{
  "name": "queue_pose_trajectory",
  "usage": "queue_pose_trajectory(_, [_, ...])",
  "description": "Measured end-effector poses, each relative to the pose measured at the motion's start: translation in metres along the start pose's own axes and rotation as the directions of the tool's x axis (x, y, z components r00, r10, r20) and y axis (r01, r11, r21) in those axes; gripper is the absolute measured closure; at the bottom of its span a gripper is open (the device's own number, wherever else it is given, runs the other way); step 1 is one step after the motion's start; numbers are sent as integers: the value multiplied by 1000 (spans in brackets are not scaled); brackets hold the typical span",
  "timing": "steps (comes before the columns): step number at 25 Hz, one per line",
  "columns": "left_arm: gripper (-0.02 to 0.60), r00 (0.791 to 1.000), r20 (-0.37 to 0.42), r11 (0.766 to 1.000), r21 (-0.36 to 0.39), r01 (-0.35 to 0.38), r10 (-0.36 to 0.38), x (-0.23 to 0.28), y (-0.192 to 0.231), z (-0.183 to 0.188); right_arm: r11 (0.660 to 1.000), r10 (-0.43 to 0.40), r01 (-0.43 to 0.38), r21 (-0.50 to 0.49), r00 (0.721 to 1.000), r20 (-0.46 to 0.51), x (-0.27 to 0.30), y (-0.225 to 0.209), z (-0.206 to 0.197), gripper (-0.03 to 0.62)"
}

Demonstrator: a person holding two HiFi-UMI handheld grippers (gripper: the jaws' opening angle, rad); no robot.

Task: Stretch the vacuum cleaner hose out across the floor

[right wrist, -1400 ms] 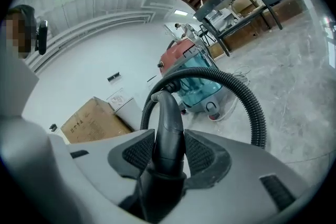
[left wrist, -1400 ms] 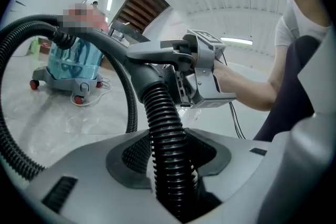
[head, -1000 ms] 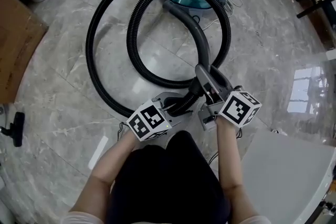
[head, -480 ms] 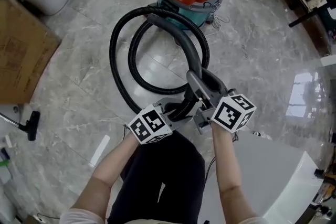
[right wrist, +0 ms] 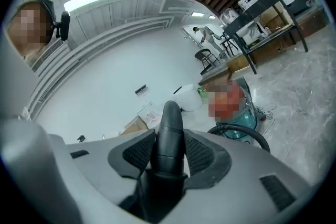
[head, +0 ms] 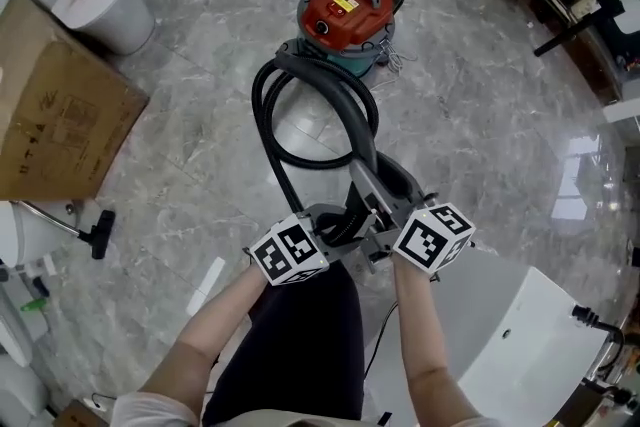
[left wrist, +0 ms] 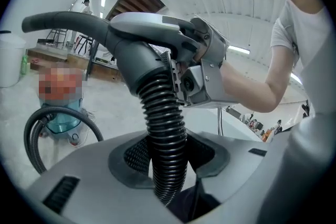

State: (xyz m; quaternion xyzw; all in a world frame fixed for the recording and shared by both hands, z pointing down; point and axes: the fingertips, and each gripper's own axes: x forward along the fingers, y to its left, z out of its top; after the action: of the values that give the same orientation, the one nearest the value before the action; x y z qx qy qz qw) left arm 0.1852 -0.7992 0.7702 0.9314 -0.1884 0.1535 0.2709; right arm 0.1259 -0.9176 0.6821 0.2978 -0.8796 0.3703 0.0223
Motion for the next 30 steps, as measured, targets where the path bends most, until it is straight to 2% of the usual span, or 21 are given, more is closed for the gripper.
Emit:
queue_pose_trajectory(4, [408, 1000, 0, 1000, -13, 2, -2, -38, -36, 30, 999, 20, -20, 28, 1000, -1, -13, 53, 22, 410])
queue_pose_trajectory(9, [408, 1000, 15, 1000, -11, -9, 9, -85, -78, 64, 999, 40, -40, 9, 999, 10, -29, 124, 48, 410])
queue_pose_trajectory(16, [410, 999, 34, 1000, -4, 23, -23, -139, -155, 104, 998, 35, -38, 46, 998, 61, -73, 211, 76, 410])
queue_pose_trajectory(23, [410, 999, 21, 998, 45, 49, -50, -186, -234, 122, 996, 35, -46, 81, 991, 126, -127, 291, 87, 410])
queue_pose_trajectory(27, [410, 999, -11, 997, 68, 42, -41, -218, -268, 116, 993, 60, -74, 96, 989, 137, -145, 334, 77, 410])
queue_pose_trajectory(30, [411, 999, 3, 996, 72, 48, -48, -235, -290, 110, 992, 66, -81, 95, 987, 146, -156, 360, 68, 410])
